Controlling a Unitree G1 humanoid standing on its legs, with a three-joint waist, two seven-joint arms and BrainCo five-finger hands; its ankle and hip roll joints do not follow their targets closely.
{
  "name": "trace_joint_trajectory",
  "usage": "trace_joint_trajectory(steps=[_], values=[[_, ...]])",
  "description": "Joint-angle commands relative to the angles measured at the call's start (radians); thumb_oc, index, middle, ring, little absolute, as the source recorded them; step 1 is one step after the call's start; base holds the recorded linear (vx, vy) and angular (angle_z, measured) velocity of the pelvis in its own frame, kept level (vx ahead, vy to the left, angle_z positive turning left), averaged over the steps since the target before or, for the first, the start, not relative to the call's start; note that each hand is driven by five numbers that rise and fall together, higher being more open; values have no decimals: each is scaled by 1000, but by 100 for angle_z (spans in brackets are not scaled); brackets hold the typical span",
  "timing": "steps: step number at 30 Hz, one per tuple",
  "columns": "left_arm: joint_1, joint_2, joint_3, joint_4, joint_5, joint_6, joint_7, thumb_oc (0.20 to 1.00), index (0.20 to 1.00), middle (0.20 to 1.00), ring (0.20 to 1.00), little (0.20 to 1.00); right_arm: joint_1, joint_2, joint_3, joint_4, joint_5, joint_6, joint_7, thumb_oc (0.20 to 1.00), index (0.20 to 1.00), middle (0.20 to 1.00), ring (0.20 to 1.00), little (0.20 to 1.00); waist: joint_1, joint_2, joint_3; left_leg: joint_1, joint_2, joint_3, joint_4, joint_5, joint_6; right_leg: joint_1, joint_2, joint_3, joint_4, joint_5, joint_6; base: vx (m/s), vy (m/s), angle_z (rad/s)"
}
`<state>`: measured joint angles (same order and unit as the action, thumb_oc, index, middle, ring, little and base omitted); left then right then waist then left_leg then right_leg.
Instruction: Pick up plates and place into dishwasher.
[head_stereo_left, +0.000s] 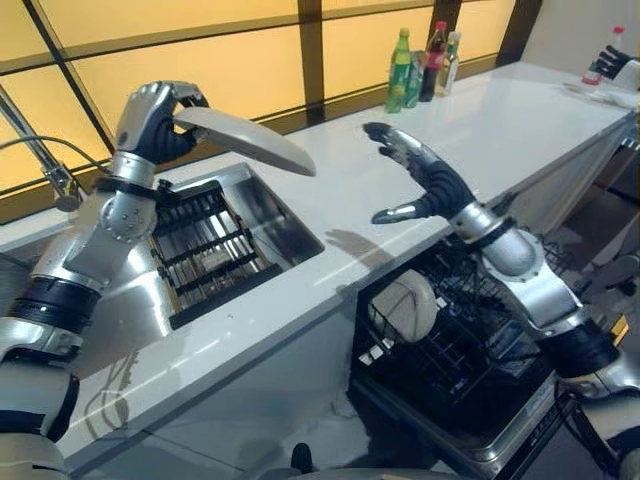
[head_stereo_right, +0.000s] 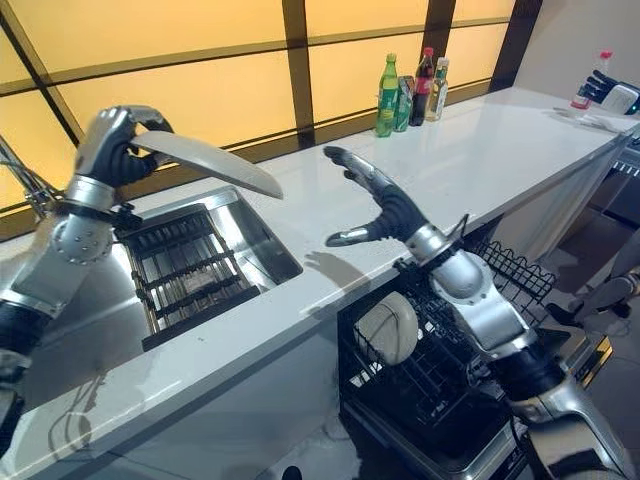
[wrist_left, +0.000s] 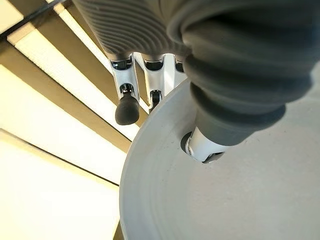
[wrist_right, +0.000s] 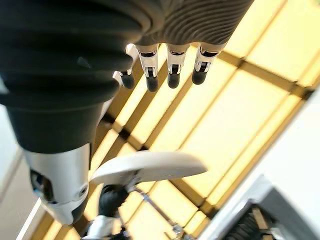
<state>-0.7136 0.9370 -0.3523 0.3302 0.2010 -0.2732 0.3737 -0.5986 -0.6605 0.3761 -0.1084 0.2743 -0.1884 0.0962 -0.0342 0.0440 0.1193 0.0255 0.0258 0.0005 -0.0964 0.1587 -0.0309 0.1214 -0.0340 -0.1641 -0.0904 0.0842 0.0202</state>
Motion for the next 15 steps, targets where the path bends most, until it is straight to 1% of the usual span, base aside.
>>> trace_joint_trajectory(steps=[1,2,4,6,9,15], values=[[-124,-44,-19,-2,-72,-8,22,200,200,200,200,200,-122,36,27,13,-15,11,-46,1000,1000,1000,1000,1000,34,-31,-13,71,-33,-6,9,-152,-17,6,-64,0,15,-58,73,-3,-13,6],[-132,-70,-31,-6,-80,-8,18,200,200,200,200,200,-146,57,51,24,-20,31,-53,1000,1000,1000,1000,1000,38,-32,-18,77,-33,-8,9,-162,-17,15,-62,0,13,-67,72,1,-7,8],[-137,-102,-42,-10,-75,-6,21,200,200,200,200,200,-161,83,72,49,-32,37,-63,1000,1000,1000,1000,1000,41,-33,-21,79,-34,-11,9,-162,-16,19,-62,-2,12,-68,71,22,-9,5],[-141,-140,-56,-18,-86,-10,15,200,200,200,200,200,-182,113,96,81,-49,47,-93,1000,1000,1000,1000,1000,47,-35,-25,83,-34,-14,9,-163,-15,24,-62,-5,12,-69,69,0,0,0],[-135,-191,-71,-35,-83,1,14,200,200,200,200,200,-200,153,109,111,-74,66,-135,1000,1000,1000,1000,1000,53,-39,-29,85,-36,-21,9,-164,-14,28,-61,-6,11,-69,68,0,0,0],[-95,-269,-67,-79,-114,1,9,200,200,200,200,200,-219,207,127,154,-71,104,-142,1000,1000,1000,1000,1000,67,-46,-34,88,-37,-30,9,-163,-10,34,-60,-8,9,-69,64,4,-3,1]])
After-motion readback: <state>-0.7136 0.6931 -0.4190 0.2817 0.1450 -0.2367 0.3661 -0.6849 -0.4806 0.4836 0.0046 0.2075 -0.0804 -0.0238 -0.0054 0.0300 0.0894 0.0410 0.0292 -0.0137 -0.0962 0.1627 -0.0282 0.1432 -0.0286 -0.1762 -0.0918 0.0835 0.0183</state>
